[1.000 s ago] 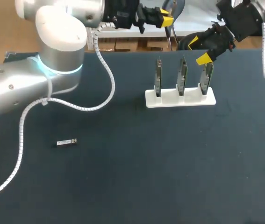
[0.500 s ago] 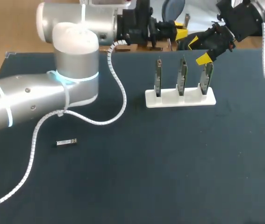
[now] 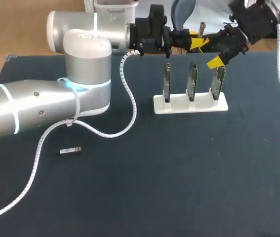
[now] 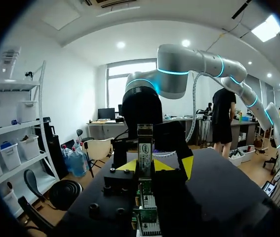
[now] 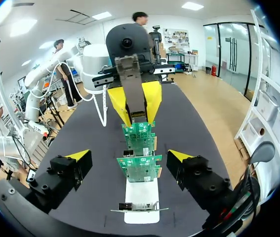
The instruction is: Pick up the optical module with the left hand, and insert it into the network port with the right hand.
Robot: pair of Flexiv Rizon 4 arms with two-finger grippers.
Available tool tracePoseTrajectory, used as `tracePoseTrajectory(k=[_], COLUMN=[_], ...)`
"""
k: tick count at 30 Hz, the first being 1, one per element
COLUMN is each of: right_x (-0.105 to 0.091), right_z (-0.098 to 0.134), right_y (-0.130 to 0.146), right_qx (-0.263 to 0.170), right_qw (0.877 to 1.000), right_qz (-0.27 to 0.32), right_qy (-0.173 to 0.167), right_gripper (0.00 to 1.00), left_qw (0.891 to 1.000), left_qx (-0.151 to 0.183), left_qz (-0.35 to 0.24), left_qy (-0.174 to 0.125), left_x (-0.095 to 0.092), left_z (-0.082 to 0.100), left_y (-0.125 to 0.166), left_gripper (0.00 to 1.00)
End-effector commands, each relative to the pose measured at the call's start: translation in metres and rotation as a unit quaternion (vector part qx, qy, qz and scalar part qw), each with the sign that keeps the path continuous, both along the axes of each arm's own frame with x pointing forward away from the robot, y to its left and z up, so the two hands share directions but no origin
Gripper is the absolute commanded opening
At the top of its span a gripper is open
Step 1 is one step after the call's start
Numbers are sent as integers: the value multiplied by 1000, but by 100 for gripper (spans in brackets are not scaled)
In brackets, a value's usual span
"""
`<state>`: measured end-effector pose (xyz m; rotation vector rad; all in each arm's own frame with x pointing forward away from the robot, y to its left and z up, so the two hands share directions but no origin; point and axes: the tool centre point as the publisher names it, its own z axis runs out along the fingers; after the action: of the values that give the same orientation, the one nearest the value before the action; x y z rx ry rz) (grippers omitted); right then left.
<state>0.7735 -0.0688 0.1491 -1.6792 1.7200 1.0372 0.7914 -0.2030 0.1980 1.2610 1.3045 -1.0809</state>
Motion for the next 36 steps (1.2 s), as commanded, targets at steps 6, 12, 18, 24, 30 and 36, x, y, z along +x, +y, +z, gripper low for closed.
tracePoseTrajectory(k=[6,12,18,24,30,36], right_x=[0,0,0,0,0,0], right_z=[0,0,0,0,0,0], right_y=[0,0,0,0,0,0], right_qx=[0,0,0,0,0,0], right_qw=[1000,1000,1000,1000,1000,1000], right_qz=[-1,-1,-1,-1,-1,-1], right_qy=[-1,-1,-1,-1,-1,-1], right_gripper=[100,100,100,100,100,100], left_qw=[1000,1000,1000,1000,1000,1000], left_qx=[-10,-11,-8,-7,-5,-4], left_qz=[6,-6,-15,-17,-19,-21], left_qy=[3,5,7,9,12,12], left_x=[-7,-9,-11,-11,-13,-14], left_z=[-3,-5,-7,-9,-11,-12], left_y=[6,7,6,7,6,4], left_gripper=[0,0,0,0,0,0])
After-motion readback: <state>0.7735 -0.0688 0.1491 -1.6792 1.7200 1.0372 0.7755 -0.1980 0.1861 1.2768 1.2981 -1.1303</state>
